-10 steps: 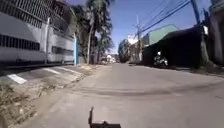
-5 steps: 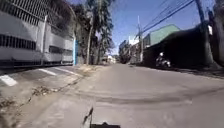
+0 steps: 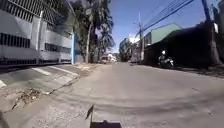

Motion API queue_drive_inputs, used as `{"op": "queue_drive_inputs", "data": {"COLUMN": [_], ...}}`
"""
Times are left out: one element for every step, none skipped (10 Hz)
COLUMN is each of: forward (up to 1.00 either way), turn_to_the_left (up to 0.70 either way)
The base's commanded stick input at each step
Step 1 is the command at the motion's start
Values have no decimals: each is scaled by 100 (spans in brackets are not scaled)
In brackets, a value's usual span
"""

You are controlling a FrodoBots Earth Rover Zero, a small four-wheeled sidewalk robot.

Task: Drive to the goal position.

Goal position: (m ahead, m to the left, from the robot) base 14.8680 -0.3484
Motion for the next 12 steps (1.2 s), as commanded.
{"op": "queue_drive_inputs", "data": {"forward": [70,70,70,70,70,70,70,70,70,70,70,70], "turn_to_the_left": [-3,-3,-3,-3,-3,-3,-3,-3,-3,-3,-3,-3]}}
